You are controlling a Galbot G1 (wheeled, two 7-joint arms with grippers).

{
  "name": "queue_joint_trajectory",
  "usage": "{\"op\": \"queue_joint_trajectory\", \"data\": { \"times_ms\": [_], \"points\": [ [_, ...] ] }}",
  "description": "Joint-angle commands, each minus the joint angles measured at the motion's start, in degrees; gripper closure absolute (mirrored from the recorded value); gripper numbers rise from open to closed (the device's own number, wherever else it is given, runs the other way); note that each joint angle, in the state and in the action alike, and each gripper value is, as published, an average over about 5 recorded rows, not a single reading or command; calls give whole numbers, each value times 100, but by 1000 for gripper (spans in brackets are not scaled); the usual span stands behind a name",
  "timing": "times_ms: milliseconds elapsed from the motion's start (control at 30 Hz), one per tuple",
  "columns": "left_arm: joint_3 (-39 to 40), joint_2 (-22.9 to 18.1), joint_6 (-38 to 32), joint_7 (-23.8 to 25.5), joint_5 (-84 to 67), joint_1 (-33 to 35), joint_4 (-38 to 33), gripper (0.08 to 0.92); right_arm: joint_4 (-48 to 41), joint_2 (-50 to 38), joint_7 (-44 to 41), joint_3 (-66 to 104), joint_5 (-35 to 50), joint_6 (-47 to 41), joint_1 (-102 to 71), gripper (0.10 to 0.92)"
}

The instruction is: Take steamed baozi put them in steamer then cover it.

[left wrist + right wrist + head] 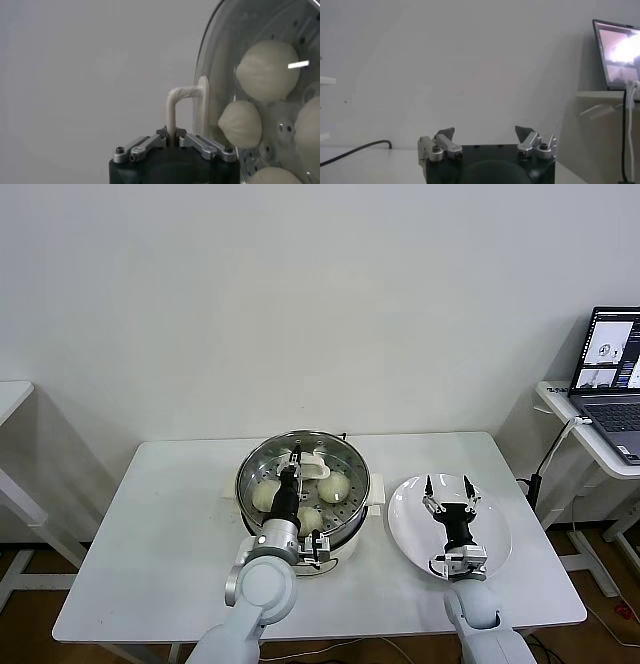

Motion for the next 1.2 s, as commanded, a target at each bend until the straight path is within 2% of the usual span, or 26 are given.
{"op": "queue_joint_trajectory", "data": {
  "times_ms": [33, 733, 967, 1200],
  "points": [
    [-31, -10, -14, -49, 31, 6, 81, 812, 8, -12, 7, -12, 1, -2, 4, 203],
    [-134, -4, -91, -19, 149, 138, 22, 799, 31, -32, 14, -25, 10, -16, 34, 203],
    [-106, 90, -64, 24, 53, 264, -345, 626, 38, -30, 14, -39, 7, -22, 42, 203],
    [-15, 424, -26, 102, -286, 524, -1087, 428, 62, -28, 22, -55, 5, -42, 62, 203]
  ]
}}
